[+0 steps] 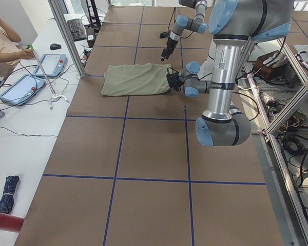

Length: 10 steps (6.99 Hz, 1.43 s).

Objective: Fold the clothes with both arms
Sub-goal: 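Grasp both near corners of the folded shirt with both grippers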

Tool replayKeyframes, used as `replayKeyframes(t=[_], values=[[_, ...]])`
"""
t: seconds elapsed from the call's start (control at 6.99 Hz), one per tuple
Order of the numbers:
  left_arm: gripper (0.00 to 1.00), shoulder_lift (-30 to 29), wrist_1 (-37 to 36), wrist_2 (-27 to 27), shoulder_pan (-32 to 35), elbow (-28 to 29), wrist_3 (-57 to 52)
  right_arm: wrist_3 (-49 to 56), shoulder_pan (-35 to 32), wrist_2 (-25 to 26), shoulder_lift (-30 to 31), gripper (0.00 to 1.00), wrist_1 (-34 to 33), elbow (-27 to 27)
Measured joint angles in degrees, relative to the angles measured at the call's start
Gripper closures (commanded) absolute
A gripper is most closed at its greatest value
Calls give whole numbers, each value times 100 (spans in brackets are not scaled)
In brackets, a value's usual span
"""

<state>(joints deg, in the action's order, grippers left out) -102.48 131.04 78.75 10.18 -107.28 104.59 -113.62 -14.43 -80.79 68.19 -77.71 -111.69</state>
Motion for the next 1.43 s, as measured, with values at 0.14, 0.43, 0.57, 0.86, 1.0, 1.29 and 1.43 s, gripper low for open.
replayKeyframes(t=[0.14,0.43,0.57,0.86,1.0,1.29,1.43], values=[[100,-8,0,0,-4,-2,0,-100,110,60,-67,13,-125,149],[100,-16,0,0,-18,-3,0,-111,198,142,-113,13,-153,439],[100,-17,0,0,-25,-3,0,-104,218,161,-170,13,-150,532],[100,-18,0,0,-31,-2,0,-95,227,215,-406,14,-148,821],[100,-18,0,0,-33,2,0,-85,233,225,-442,26,-149,879],[100,-13,0,-2,-33,23,0,-67,236,228,-467,100,-159,865],[100,-10,0,-6,-33,39,0,-62,234,225,-474,100,-158,853]])
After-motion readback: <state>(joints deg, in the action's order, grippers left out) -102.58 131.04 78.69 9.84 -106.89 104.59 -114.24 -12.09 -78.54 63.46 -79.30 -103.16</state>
